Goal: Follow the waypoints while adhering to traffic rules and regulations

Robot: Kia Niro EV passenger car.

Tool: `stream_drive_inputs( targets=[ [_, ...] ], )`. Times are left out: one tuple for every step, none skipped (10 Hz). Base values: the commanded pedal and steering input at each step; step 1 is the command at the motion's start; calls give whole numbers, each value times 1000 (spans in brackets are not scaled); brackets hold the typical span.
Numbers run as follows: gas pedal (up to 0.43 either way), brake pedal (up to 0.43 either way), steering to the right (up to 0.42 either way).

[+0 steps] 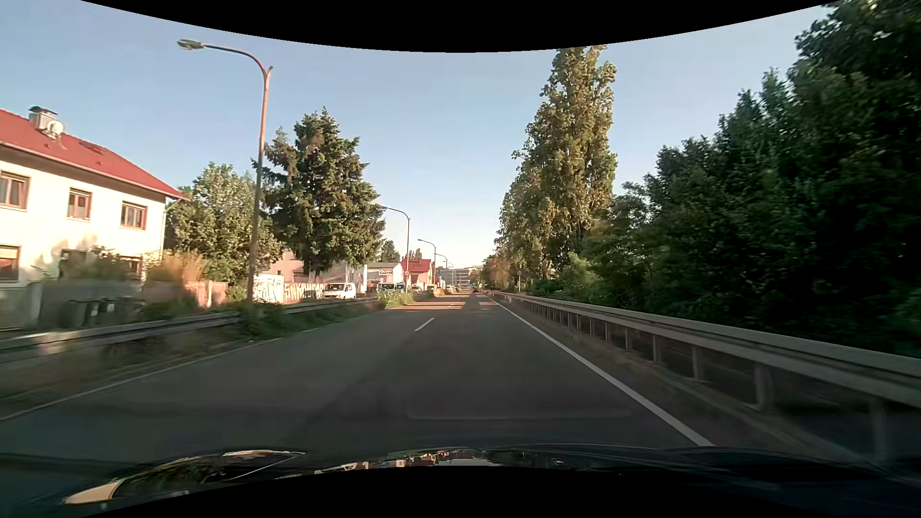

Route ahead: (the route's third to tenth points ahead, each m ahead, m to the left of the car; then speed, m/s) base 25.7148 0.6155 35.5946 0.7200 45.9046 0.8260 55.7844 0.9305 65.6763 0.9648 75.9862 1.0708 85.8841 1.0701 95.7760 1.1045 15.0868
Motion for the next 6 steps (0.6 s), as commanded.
stream_drive_inputs(
  targets=[
    [79, 0, 3],
    [87, 0, 3],
    [98, 0, 3],
    [98, 0, 3],
    [98, 0, 3],
    [98, 0, 2]
  ],
)
